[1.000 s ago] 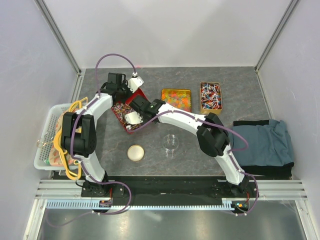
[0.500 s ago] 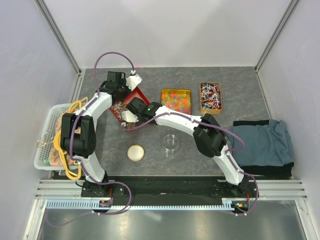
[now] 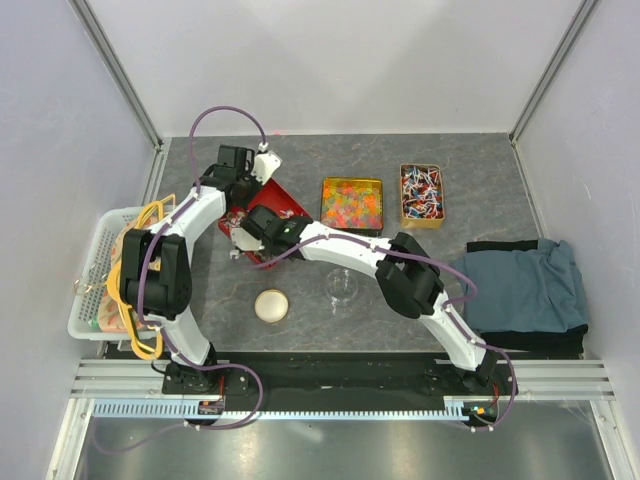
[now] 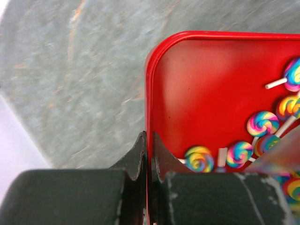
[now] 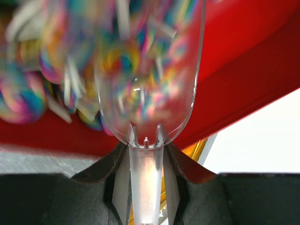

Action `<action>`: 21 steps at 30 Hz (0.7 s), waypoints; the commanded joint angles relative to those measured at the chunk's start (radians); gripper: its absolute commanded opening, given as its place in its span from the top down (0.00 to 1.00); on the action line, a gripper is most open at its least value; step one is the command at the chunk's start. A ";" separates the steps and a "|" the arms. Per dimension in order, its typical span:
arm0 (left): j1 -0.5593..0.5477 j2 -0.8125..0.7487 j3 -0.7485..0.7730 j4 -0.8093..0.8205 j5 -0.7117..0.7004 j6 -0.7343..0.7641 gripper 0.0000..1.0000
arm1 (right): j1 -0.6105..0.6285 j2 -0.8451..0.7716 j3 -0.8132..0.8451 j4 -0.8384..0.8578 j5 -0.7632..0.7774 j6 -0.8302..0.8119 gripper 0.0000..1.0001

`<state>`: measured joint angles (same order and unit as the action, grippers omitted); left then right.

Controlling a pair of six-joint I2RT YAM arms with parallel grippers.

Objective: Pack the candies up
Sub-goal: Scoop the fake candies from the storage box.

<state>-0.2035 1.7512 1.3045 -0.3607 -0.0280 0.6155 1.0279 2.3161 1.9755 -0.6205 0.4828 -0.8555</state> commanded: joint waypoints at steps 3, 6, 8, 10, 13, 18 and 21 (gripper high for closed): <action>-0.037 -0.073 -0.005 0.081 0.154 -0.155 0.98 | 0.040 0.028 0.045 0.096 -0.130 0.079 1.00; -0.037 -0.065 -0.004 0.086 0.151 -0.151 0.98 | 0.040 0.023 0.031 0.094 -0.153 0.088 1.00; -0.037 -0.061 -0.004 0.091 0.148 -0.151 0.98 | 0.038 0.016 0.003 0.094 -0.170 0.090 1.00; -0.037 -0.050 -0.004 0.097 0.142 -0.148 0.98 | 0.037 0.006 -0.032 0.094 -0.187 0.090 1.00; -0.028 -0.030 0.001 0.106 0.143 -0.146 0.98 | 0.024 -0.017 -0.053 0.088 -0.236 0.117 1.00; 0.006 0.010 0.039 0.103 0.172 -0.169 0.98 | -0.037 -0.053 -0.032 0.062 -0.355 0.211 1.00; 0.012 0.028 0.058 0.106 0.177 -0.175 0.98 | -0.074 -0.066 -0.021 0.050 -0.420 0.277 1.00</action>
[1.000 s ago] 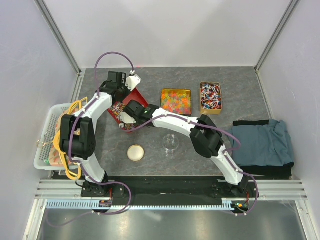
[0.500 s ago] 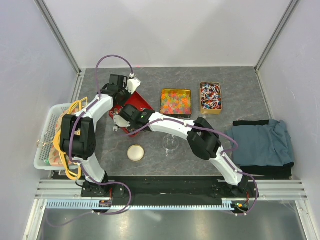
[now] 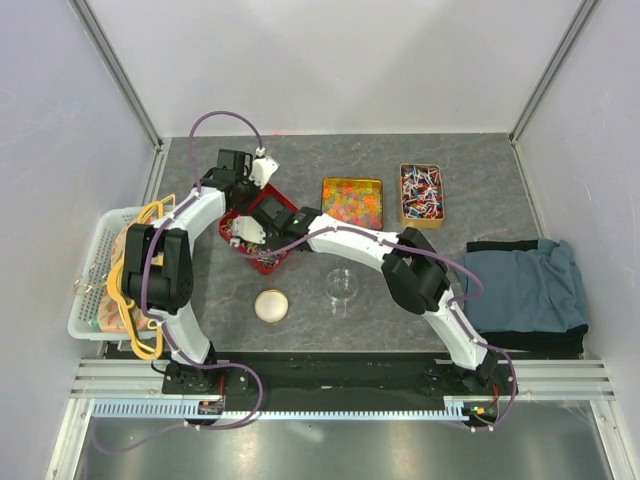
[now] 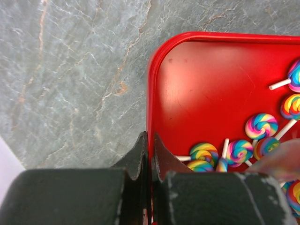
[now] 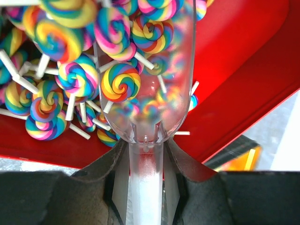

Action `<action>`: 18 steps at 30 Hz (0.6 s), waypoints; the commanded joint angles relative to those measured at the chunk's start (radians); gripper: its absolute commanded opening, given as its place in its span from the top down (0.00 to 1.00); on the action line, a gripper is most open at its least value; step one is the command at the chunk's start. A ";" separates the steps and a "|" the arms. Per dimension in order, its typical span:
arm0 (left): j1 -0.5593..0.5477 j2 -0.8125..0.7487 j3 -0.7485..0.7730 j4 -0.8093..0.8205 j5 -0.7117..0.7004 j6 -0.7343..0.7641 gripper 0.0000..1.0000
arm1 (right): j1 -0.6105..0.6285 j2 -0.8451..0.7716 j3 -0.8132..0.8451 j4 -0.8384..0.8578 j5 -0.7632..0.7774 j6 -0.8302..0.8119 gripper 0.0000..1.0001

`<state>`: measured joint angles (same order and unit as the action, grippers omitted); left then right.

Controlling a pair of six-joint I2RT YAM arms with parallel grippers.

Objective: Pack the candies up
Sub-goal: Scoop the fake candies from the storage box.

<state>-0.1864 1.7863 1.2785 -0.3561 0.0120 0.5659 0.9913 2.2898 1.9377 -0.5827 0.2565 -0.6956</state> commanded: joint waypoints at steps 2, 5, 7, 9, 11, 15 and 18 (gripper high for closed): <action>-0.004 0.002 0.090 0.101 0.141 -0.132 0.98 | -0.062 -0.050 0.017 0.009 -0.229 0.158 1.00; -0.004 0.008 0.093 0.106 0.143 -0.146 0.98 | -0.086 -0.062 0.018 0.006 -0.284 0.186 1.00; -0.002 0.010 0.091 0.114 0.141 -0.152 0.98 | -0.092 -0.069 0.015 0.001 -0.298 0.186 1.00; -0.001 0.010 0.088 0.123 0.135 -0.159 0.98 | -0.098 -0.079 0.010 -0.003 -0.322 0.186 1.00; 0.004 0.016 0.090 0.124 0.132 -0.169 0.98 | -0.105 -0.088 0.014 -0.023 -0.342 0.180 1.00; 0.024 0.027 0.105 0.124 0.137 -0.189 0.98 | -0.111 -0.119 0.001 -0.037 -0.350 0.166 1.00; 0.038 0.036 0.113 0.126 0.137 -0.195 0.98 | -0.114 -0.141 -0.013 -0.048 -0.344 0.163 1.00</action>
<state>-0.1703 1.8278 1.3125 -0.3149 0.0864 0.4629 0.8795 2.2314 1.9373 -0.6170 -0.0315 -0.5446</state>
